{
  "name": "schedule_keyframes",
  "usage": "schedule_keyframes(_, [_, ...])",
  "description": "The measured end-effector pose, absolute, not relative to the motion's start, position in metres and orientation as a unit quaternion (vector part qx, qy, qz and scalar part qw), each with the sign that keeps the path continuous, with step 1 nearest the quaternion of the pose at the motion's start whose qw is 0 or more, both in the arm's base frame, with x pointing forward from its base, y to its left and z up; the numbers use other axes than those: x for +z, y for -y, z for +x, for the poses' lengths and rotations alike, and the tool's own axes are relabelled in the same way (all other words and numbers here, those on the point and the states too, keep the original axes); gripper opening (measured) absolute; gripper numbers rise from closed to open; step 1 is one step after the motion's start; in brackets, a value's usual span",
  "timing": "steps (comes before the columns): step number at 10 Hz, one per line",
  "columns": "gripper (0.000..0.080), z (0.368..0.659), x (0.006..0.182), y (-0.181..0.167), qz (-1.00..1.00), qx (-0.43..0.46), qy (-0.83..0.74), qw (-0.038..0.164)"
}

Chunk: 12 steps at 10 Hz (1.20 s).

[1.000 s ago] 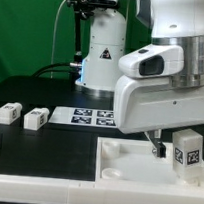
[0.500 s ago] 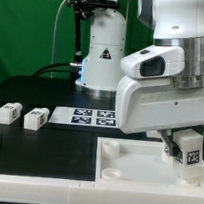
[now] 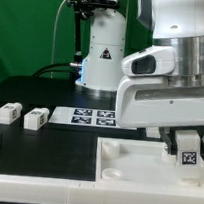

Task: Assemble one leg

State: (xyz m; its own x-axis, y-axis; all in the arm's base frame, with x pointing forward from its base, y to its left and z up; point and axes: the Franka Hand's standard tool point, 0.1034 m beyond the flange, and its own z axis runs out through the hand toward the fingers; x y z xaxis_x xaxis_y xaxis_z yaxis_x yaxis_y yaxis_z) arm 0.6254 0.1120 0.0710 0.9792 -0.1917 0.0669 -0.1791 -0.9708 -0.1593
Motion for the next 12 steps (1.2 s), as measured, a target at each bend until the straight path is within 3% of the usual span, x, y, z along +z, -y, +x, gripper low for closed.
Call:
schedule_keyframes(6, [0.0291, 0.621, 0.070, -0.126, -0.843, -0.010, -0.531, 0.086])
schedule_keyframes(11, [0.0291, 0.620, 0.069, -0.131, -0.791, 0.004, -0.605, 0.092])
schedule_keyframes(12, [0.0462, 0.620, 0.069, -0.131, -0.809, 0.001, -0.580, 0.091])
